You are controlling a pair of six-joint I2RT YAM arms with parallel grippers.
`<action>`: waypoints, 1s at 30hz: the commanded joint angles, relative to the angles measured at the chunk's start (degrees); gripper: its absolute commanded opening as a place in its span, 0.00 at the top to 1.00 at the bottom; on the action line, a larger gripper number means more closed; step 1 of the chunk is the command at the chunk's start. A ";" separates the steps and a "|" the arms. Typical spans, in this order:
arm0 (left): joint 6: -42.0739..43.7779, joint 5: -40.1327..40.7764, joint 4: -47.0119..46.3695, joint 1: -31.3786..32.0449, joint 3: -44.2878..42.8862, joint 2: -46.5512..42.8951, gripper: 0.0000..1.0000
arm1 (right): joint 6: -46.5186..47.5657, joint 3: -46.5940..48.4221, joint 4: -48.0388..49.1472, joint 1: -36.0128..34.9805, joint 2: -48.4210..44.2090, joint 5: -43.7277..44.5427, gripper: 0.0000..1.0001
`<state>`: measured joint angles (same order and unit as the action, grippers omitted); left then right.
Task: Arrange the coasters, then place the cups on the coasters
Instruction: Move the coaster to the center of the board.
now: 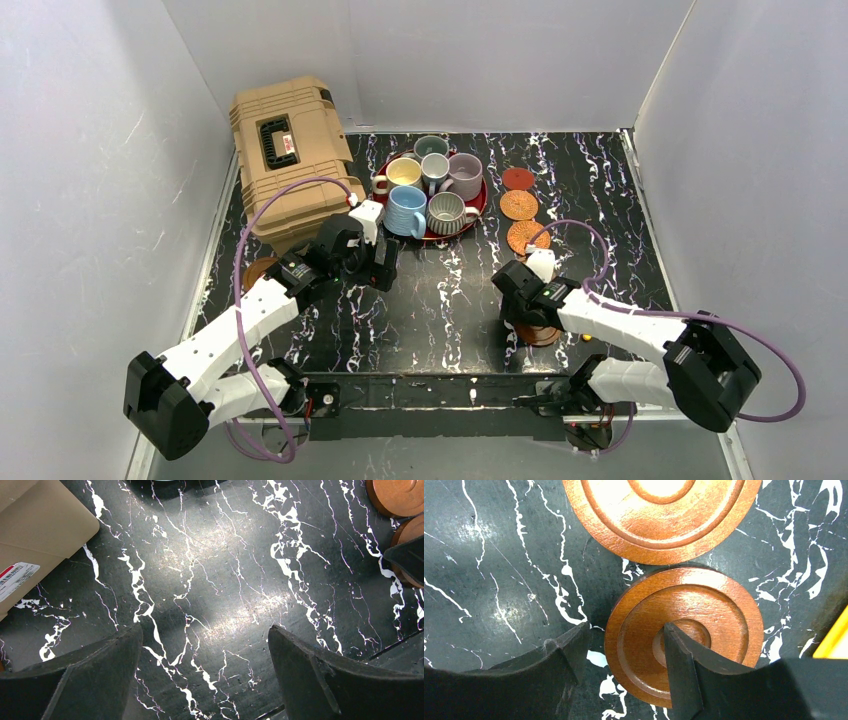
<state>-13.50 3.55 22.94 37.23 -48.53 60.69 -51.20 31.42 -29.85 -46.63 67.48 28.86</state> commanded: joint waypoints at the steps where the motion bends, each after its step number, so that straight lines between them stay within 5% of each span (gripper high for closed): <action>1: 0.05 -0.23 0.79 -0.17 -0.86 -0.22 0.05 | -1.62 -1.71 1.49 -0.04 1.89 1.37 0.37; 15: 0.09 -0.07 0.83 -0.21 -0.86 -0.13 0.05 | -1.02 -0.55 0.81 -0.27 1.12 1.90 0.37; 24: 0.09 -0.14 0.68 -0.19 -1.03 -0.43 0.05 | -0.18 5.44 -8.85 -2.24 -9.62 0.76 0.18; 30: 0.07 -0.25 0.85 -0.14 -0.96 -0.72 0.05 | 7.91 16.46 -11.78 -1.39 -4.11 4.37 0.02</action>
<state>-13.52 3.55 22.94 37.23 -48.53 60.69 -48.93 39.33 -38.68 -48.53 59.33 29.78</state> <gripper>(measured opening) 0.947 0.971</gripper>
